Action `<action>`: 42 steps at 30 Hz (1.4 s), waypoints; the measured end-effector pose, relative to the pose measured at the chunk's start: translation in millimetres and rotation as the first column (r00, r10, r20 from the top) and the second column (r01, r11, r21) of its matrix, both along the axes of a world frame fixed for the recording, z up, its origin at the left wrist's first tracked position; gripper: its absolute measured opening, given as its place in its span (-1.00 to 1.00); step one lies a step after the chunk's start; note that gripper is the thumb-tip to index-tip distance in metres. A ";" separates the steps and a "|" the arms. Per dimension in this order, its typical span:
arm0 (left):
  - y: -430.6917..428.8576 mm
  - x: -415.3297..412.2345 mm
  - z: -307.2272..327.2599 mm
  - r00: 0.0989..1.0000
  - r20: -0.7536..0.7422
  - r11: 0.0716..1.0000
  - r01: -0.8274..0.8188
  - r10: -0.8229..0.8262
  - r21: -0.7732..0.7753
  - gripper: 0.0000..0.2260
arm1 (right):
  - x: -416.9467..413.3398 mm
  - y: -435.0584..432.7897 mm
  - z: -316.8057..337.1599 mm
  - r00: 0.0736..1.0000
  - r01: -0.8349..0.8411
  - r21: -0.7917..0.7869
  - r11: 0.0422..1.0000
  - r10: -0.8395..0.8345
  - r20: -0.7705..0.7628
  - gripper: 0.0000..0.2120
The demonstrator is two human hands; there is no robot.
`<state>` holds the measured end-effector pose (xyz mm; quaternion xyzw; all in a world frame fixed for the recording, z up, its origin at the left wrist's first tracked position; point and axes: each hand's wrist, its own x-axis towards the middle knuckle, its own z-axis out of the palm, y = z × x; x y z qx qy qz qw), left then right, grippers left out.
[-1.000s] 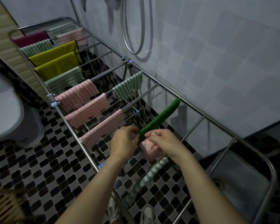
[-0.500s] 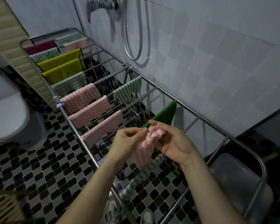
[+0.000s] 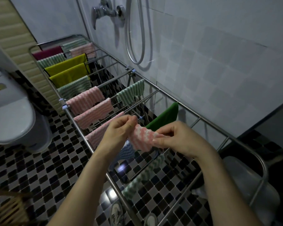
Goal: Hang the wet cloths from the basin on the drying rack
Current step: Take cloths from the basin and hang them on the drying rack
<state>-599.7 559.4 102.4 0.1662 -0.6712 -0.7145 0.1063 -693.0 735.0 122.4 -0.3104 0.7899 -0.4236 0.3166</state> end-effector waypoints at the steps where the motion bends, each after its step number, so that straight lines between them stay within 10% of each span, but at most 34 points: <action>1: 0.9 -0.4 3.3 1.000 -0.008 0.999 -0.011 0.010 -0.042 -0.70 | -0.9 2.5 1.0 0.998 0.010 0.023 1.000 -0.009 -0.070 -0.93; 6: 6.8 -2.0 15.6 0.996 -0.079 0.978 -0.053 0.038 -0.203 -0.73 | -11.3 23.8 0.0 0.973 0.101 0.026 0.995 -0.093 -0.211 -0.88; 11: 9.2 -7.5 20.6 0.996 -0.086 0.996 -0.024 0.031 0.084 -0.81 | -22.0 50.4 1.6 0.973 0.180 -0.243 0.953 -0.138 0.183 -0.89; 26: 20.0 -59.3 9.2 0.927 -0.048 0.866 0.364 -0.371 0.342 -0.88 | -47.7 125.4 -27.8 0.906 0.261 -0.076 0.962 -0.217 0.363 -0.95; 33: 53.6 -128.0 -54.6 0.909 0.291 0.888 0.377 -0.300 -0.264 -0.81 | -82.9 101.3 -87.6 0.883 0.469 0.457 0.755 -0.387 -0.266 -0.87; 37: 66.0 -158.4 -81.6 0.943 0.287 0.785 0.305 -0.169 -0.540 -0.79 | -89.9 81.0 -90.5 0.779 0.601 0.450 0.661 -0.356 -0.516 -0.75; 40: 73.9 -167.6 -88.9 0.961 0.253 0.724 0.251 -0.109 -0.642 -0.76 | -97.0 71.6 -94.4 0.766 0.625 0.368 0.688 -0.451 -0.459 -0.76; 42: 76.8 -171.9 -93.0 0.970 0.230 0.700 0.218 -0.078 -0.680 -0.75 | -103.3 65.7 -104.1 0.832 0.553 0.295 0.779 -0.533 -0.154 -0.79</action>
